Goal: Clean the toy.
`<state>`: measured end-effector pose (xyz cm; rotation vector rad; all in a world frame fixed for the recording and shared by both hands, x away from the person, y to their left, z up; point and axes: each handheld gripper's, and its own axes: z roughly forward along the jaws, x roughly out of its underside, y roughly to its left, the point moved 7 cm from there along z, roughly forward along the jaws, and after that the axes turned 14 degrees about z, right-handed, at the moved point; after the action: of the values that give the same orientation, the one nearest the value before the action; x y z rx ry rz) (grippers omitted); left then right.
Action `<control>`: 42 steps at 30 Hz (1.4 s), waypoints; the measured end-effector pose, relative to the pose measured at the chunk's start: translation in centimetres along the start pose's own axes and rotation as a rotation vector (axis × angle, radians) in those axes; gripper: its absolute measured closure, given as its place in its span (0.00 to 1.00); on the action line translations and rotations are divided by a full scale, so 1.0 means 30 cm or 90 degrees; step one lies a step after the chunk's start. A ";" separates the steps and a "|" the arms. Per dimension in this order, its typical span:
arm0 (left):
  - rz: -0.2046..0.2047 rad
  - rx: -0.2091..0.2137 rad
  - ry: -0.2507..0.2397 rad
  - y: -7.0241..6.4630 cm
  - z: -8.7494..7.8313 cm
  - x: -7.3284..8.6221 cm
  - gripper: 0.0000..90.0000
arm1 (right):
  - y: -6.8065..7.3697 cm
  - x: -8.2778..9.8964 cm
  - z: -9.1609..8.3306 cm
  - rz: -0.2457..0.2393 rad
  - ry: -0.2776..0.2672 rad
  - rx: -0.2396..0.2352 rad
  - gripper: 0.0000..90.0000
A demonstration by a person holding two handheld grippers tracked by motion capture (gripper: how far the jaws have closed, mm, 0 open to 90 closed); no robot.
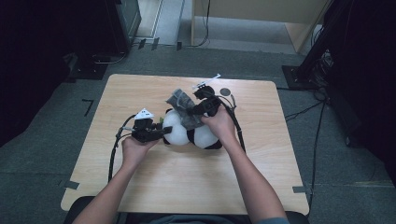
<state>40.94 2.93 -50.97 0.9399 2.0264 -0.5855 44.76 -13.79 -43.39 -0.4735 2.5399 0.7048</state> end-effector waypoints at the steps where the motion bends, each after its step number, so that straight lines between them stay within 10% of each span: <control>1: 0.001 0.000 0.000 0.000 0.000 0.000 0.68 | -0.018 0.005 -0.014 0.009 -0.002 0.000 0.87; 18: -0.001 0.004 -0.006 0.000 0.001 -0.001 0.68 | -0.174 0.115 -0.229 0.056 -0.050 0.003 0.87; 32: 0.006 0.020 -0.032 -0.001 0.004 -0.004 0.58 | -0.257 0.172 -0.230 0.078 -0.052 0.032 0.87; 38: -0.010 0.086 -0.036 -0.014 -0.001 0.007 0.46 | -0.279 0.173 -0.210 0.094 -0.058 0.026 0.87; 42: 0.015 0.068 -0.055 -0.026 0.015 0.023 0.39 | -0.290 0.167 -0.194 0.104 -0.057 0.022 0.87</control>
<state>40.25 2.43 -51.74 0.9827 1.9204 -0.7152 42.41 -25.04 -44.94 -0.2186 2.5216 0.7217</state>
